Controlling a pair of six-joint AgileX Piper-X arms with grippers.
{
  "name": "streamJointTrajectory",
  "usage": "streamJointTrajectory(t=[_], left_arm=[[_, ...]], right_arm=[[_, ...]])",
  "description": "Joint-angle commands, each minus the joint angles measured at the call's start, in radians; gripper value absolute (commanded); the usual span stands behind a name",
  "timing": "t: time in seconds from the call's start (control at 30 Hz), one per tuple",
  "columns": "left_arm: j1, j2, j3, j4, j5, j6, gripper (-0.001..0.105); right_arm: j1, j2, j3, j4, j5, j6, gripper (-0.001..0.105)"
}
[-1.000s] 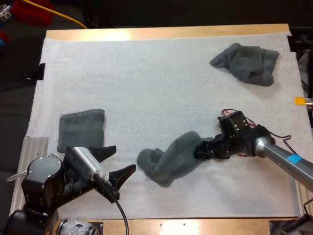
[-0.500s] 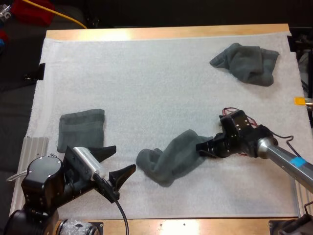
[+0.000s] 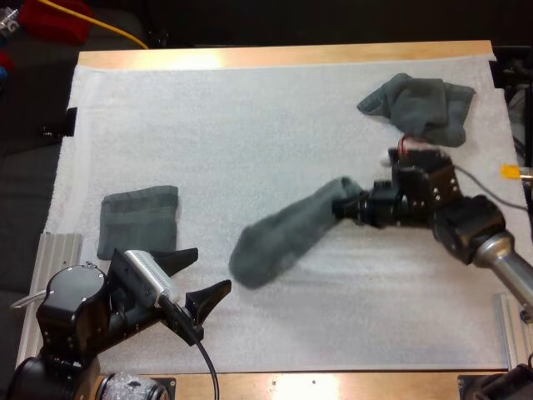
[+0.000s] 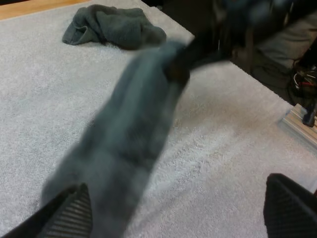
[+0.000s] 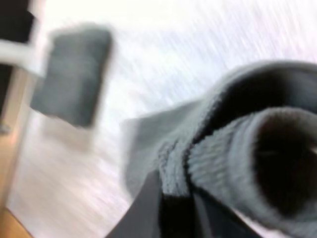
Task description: Pick towel from pile, fold and stack
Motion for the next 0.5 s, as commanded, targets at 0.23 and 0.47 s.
streamJointTrajectory(t=[0.23, 0.47], left_arm=[[-0.004, -0.001, -0.008, -0.006, 0.008, -0.007, 0.069], [-0.004, -0.001, -0.008, -0.006, 0.008, -0.007, 0.069]], right_arm=[[-0.004, -0.011, -0.255, 0.057, 0.000, -0.003, 0.001], [-0.004, -0.011, -0.347, 0.062, 0.026, -0.003, 0.001]])
